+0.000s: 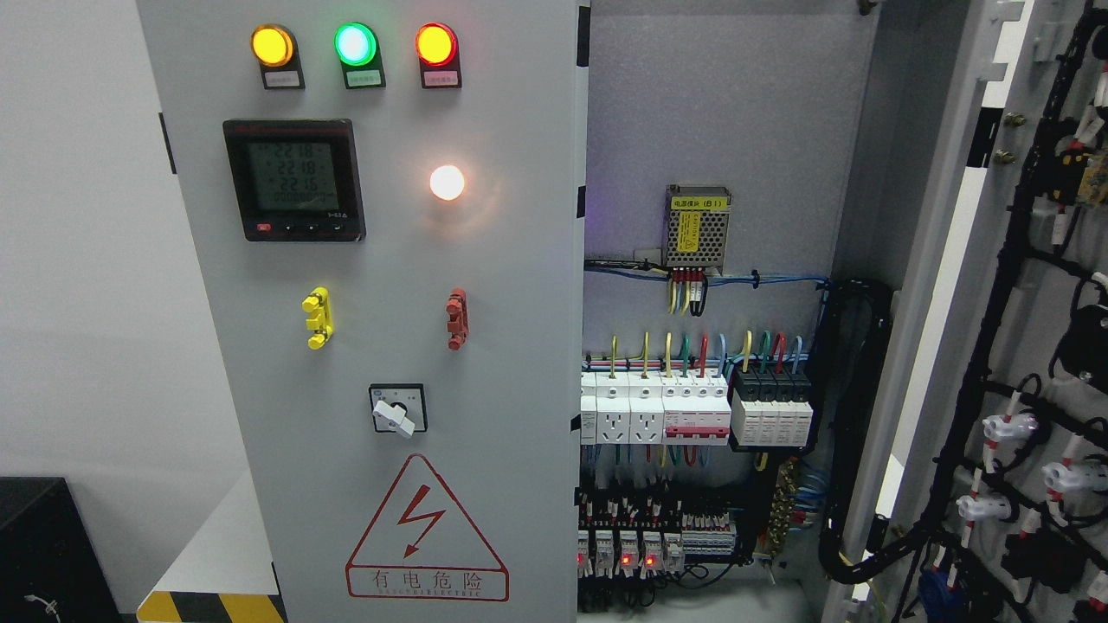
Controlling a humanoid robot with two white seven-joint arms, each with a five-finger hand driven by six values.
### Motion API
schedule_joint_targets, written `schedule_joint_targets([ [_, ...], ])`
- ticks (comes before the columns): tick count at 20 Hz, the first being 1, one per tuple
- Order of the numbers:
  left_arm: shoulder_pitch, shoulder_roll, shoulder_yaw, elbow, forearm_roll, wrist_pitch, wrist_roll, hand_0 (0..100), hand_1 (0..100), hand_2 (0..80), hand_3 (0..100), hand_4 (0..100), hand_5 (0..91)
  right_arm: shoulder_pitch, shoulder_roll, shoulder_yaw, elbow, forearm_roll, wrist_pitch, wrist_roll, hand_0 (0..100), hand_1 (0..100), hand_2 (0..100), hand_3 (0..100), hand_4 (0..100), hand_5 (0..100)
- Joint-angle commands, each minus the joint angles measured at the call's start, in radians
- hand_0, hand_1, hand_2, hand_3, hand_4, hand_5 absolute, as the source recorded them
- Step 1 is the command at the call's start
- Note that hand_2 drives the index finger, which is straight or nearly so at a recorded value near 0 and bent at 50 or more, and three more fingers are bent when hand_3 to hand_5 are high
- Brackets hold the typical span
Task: Open door with both hands
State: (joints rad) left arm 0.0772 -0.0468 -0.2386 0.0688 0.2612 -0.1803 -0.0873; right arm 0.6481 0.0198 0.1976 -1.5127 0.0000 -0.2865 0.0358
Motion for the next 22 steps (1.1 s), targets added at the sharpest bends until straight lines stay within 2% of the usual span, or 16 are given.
schedule_joint_targets([
  [1, -0.005, -0.039, 0.028, 0.025, 0.0, -0.007, -0.006, 0, 0, 0.0, 0, 0, 0.0, -0.062, -0.064, 0.194, -0.575, 0.009, -0.147, -0.005, 0, 0, 0, 0, 0, 0],
  [4, -0.007, -0.047, 0.028, 0.025, 0.001, -0.007, -0.008, 0, 0, 0.0, 0, 0, 0.0, -0.2, -0.064, 0.183, -0.575, 0.009, -0.215, -0.014, 0, 0, 0, 0, 0, 0],
  [9, -0.011, -0.047, 0.03, 0.023, 0.003, -0.007, -0.008, 0, 0, 0.0, 0, 0, 0.0, -0.445, -0.054, 0.158, -0.57, 0.021, -0.2, -0.016, 0, 0, 0, 0, 0, 0],
  [11, -0.016, -0.048, 0.03, 0.023, 0.004, -0.007, -0.008, 0, 0, 0.0, 0, 0, 0.0, -0.525, -0.05, 0.109, -0.563, 0.02, -0.142, -0.014, 0, 0, 0, 0, 0, 0],
  [13, -0.02, -0.05, 0.031, 0.023, 0.003, -0.007, -0.008, 0, 0, 0.0, 0, 0, 0.0, -0.6, -0.025, 0.066, -0.551, 0.011, -0.029, -0.014, 0, 0, 0, 0, 0, 0],
  [18, -0.028, -0.05, 0.031, 0.003, 0.003, -0.007, -0.009, 0, 0, 0.0, 0, 0, 0.0, -0.864, 0.02, 0.054, -0.456, 0.005, 0.212, -0.014, 0, 0, 0, 0, 0, 0],
  [22, -0.028, -0.05, 0.031, -0.041, 0.003, -0.007, -0.008, 0, 0, 0.0, 0, 0, 0.0, -1.005, 0.028, 0.052, -0.328, 0.002, 0.24, -0.016, 0, 0, 0, 0, 0, 0],
])
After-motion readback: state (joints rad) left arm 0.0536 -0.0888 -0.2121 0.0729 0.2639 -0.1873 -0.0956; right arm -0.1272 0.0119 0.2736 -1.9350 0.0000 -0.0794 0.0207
